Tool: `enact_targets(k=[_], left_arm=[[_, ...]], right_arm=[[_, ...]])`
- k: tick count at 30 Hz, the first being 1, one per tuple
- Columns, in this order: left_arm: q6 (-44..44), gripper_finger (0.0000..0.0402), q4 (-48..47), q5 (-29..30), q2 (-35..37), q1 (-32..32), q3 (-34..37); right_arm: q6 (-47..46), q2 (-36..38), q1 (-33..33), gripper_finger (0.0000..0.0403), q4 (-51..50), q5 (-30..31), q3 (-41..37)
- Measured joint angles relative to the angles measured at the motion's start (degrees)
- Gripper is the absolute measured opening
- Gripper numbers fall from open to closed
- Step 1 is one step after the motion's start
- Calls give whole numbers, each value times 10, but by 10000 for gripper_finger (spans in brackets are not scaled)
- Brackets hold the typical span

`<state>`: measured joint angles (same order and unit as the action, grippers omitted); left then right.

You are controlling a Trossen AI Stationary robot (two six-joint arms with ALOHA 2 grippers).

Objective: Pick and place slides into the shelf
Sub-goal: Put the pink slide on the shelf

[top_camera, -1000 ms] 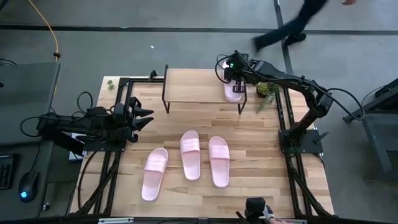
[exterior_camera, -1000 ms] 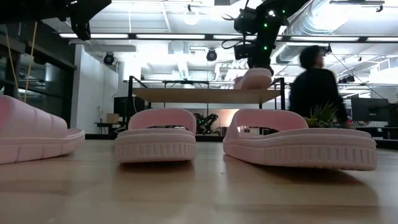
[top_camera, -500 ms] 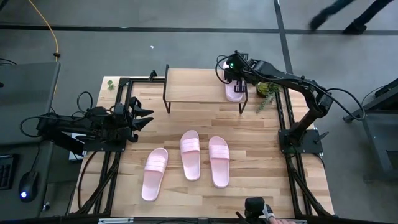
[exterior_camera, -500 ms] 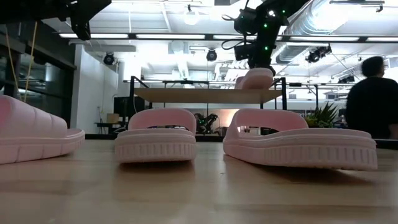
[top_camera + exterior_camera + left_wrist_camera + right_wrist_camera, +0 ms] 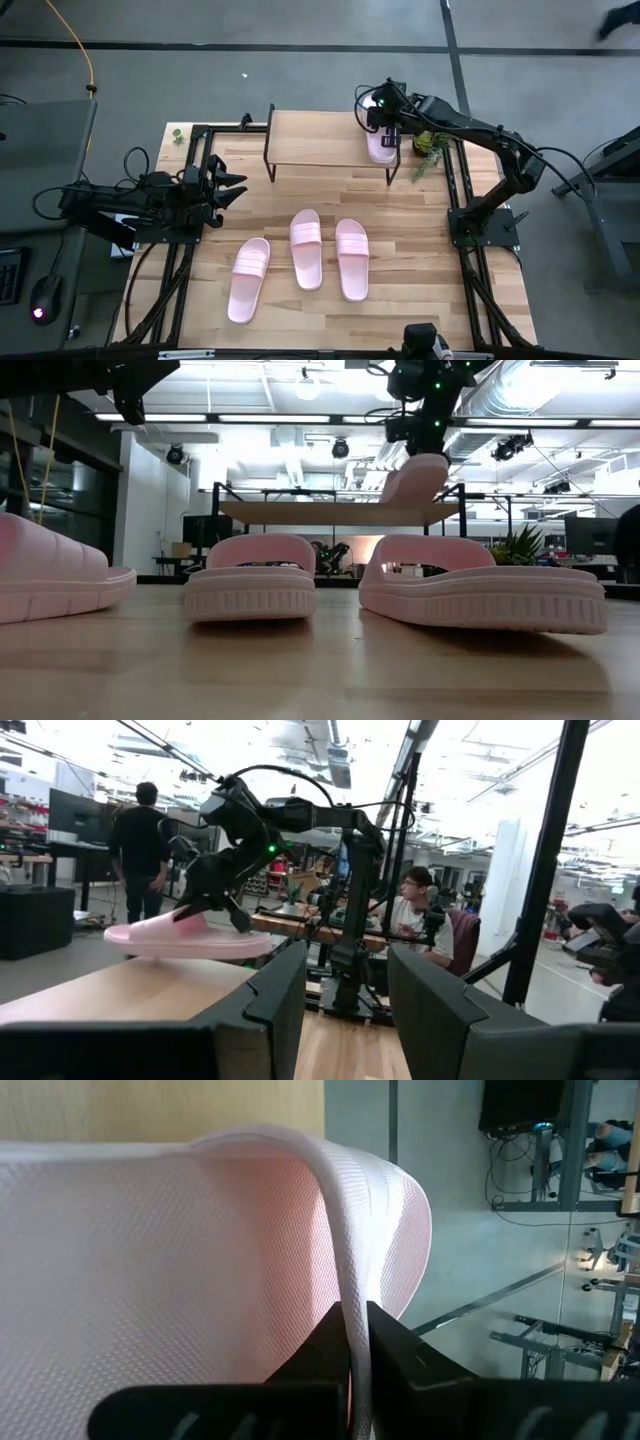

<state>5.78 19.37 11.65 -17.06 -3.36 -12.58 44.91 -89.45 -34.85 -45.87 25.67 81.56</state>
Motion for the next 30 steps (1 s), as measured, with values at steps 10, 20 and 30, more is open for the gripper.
enact_targets(k=[10, 20, 30], left_arm=[[0, 128, 1, 0, 0, 0, 0], [0, 128, 2, 0, 0, 0, 0], [0, 128, 2, 0, 0, 0, 0]], right_arm=[[-29, -2, 0, 0, -14, -21, 0], [-78, -2, 0, 0, -17, -22, 0], [-117, -2, 2, 0, -31, -19, 0]])
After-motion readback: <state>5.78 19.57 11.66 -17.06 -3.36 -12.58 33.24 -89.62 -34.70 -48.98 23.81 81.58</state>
